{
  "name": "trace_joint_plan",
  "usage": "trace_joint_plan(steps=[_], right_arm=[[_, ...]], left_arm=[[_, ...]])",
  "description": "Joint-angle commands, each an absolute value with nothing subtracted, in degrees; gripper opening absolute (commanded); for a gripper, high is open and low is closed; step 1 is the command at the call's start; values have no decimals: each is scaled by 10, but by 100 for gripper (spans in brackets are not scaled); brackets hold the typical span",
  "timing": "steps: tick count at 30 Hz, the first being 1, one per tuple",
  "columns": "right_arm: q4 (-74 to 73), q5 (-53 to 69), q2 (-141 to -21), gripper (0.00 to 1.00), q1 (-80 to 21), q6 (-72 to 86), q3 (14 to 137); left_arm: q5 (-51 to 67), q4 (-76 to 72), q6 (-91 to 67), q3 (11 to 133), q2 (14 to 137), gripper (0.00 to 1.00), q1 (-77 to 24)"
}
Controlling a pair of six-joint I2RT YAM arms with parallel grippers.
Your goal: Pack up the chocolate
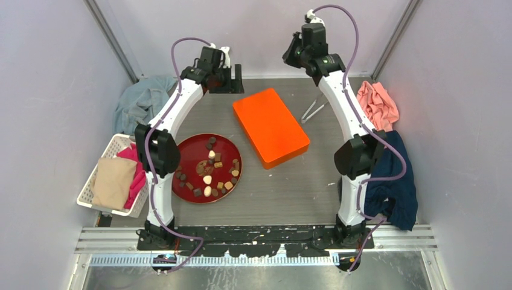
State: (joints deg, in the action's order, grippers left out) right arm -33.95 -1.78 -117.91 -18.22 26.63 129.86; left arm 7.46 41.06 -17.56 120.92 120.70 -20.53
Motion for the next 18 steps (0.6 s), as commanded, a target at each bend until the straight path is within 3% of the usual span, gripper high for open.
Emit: trace_joint_plan(steps=[1,5,10,13,18], right_arm=[[-323,-26,-1182,14,-184,255,1265],[-394,-8,-1301,14,-185,259,1391],[-381,-26,-1384,13,-185,279,1368],[-442,2,-1453,12,-186,280,1420],[-431,12,-1380,13,-188,272,1414]], left_arm=[[88,408,-175,1221,1171,81,-203],[97,410,-180,1221,1171,81,-203],[94,413,-177,1198,1155,81,-203],[92,414,-173,1178,1144,81,-203],[83,414,-165,1161,1130,81,-203]])
